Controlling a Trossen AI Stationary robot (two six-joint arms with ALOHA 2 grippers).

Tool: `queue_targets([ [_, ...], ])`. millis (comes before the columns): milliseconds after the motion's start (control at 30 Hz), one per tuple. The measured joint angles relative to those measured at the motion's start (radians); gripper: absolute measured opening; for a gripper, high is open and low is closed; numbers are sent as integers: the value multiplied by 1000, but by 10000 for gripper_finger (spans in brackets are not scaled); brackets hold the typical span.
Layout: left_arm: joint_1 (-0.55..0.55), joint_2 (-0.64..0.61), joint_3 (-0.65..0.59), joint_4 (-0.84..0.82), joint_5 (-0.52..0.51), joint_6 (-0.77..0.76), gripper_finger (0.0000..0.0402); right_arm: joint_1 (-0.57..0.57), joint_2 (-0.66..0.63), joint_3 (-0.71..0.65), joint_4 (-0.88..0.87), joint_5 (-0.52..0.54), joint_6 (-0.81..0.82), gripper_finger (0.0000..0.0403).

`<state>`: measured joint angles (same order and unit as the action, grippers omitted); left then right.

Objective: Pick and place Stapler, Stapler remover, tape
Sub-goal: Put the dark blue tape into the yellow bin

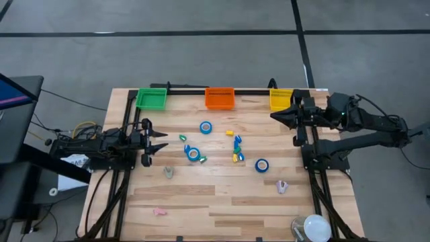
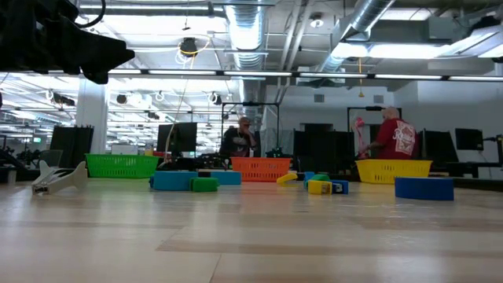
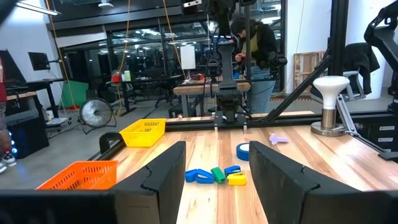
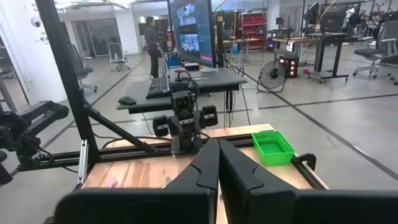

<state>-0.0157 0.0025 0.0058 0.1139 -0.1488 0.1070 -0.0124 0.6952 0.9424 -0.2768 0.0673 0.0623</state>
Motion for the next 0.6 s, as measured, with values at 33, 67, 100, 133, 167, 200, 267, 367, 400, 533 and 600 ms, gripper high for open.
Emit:
queue_targets([
  [33,0,0,0,0,0,0,168,0,0,0,0,0,7,0],
  [67,0,0,0,0,0,0,168,0,0,0,-1,0,14,0],
  [100,0,0,0,0,0,0,168,0,1,0,-3,0,15,0],
  [133,0,0,0,0,0,0,168,0,6,0,-8,0,15,0],
  [167,0,0,0,0,0,0,168,0,11,0,-10,0,15,0],
  [200,0,0,0,0,0,0,168,0,14,0,-11,0,15,0],
  [267,0,0,0,0,0,0,168,-1,30,0,-12,0,15,0],
  [367,0,0,0,0,0,0,168,-1,57,0,-21,0,17,0],
  [400,0,0,0,0,0,0,168,-1,68,0,-32,0,17,0],
  [533,0,0,0,0,0,0,168,-1,119,-1,-95,0,17,0],
  [600,0,0,0,0,0,0,168,-1,145,-1,-118,0,17,0],
])
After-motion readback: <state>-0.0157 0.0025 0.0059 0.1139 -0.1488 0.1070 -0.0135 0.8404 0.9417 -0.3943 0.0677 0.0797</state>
